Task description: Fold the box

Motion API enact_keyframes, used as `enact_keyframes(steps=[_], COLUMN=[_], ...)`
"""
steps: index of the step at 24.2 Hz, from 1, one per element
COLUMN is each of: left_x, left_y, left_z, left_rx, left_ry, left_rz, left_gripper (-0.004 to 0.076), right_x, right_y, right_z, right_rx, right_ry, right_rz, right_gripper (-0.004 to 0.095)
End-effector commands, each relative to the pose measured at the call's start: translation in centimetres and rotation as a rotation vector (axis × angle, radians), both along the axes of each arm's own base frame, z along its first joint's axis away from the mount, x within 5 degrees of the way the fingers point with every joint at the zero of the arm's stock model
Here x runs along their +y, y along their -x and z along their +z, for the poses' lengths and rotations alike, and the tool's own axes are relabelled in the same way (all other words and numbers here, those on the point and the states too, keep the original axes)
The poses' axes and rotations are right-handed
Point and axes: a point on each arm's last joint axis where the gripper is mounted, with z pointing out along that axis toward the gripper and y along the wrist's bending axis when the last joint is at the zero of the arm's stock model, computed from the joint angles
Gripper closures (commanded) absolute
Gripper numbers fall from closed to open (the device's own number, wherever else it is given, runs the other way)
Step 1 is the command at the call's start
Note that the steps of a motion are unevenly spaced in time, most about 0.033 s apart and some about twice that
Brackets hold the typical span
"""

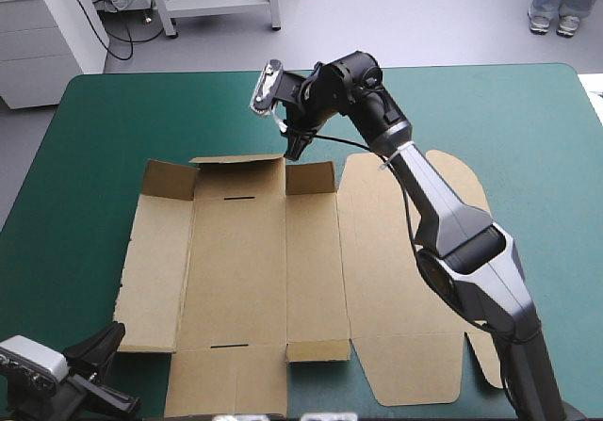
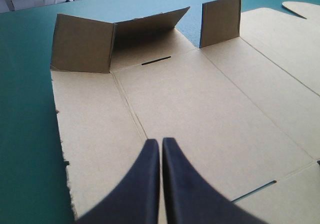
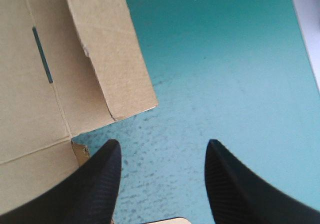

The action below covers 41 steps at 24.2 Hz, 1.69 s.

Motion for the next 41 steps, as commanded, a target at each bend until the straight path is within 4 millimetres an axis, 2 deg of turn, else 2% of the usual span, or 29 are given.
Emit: enact_keyframes(steps=[1,9,12,15,16,18,21,23,26,29,33,41], left_x=[0.0,0.0,0.0,0.0,0.0,0.0,0.0,0.0,0.0,0.0,0.0,0.0], left_y=[0.2,0.2,0.2,0.2,0.2,0.2,0.2,0.2,0.2,0.2,0.2,0.2], left_z=[1.3,1.3,1.3,1.3,1.3,1.3,1.3,1.3,1.3,1.3,1.3,1.3], left_rx=[-0.092,-0.092,-0.092,-0.092,-0.092,-0.092,-0.092,-0.092,-0.092,-0.092,-0.092,-0.092], left_ry=[0.041,0.041,0.041,0.041,0.041,0.041,0.041,0.041,0.041,0.041,0.041,0.041], left_rz=[-0.006,-0.006,-0.006,-0.006,-0.006,-0.006,-0.006,-0.006,-0.006,-0.006,-0.006,-0.006], left_gripper=[0.0732,0.0732,0.0732,0.0732,0.0732,0.0732,0.0732,0.0732,0.0732,0.0732,0.0732,0.0732], right_x=[-2.4,-6.9,-8.4,-9.8,-10.9,-12.5,-14.2,-15.9,-18.0,-19.8,-22.3,-24.7], right_y=[3.6,7.1,9.1,11.3,12.9,15.2,17.6,19.6,22.6,25.6,29.8,33.7], right_z=[7.5,13.8,16.2,18.4,19.8,21.3,21.1,20.0,15.4,10.8,5.2,-2.0], right_rx=[-0.087,-0.202,-0.246,-0.277,-0.293,-0.312,-0.279,-0.249,-0.138,-0.080,-0.049,-0.053], right_ry=[-0.165,-0.283,-0.337,-0.401,-0.455,-0.497,-0.467,-0.421,-0.318,-0.296,-0.377,-0.476], right_rz=[-0.081,-0.363,-0.403,-0.412,-0.429,-0.453,-0.475,-0.530,-0.572,-0.595,-0.643,-0.656], right_gripper=[0.0473,0.0805,0.0925,0.0924,0.0924,0.0924,0.0924,0.0924,0.0924,0.0924,0.0924,0.0924])
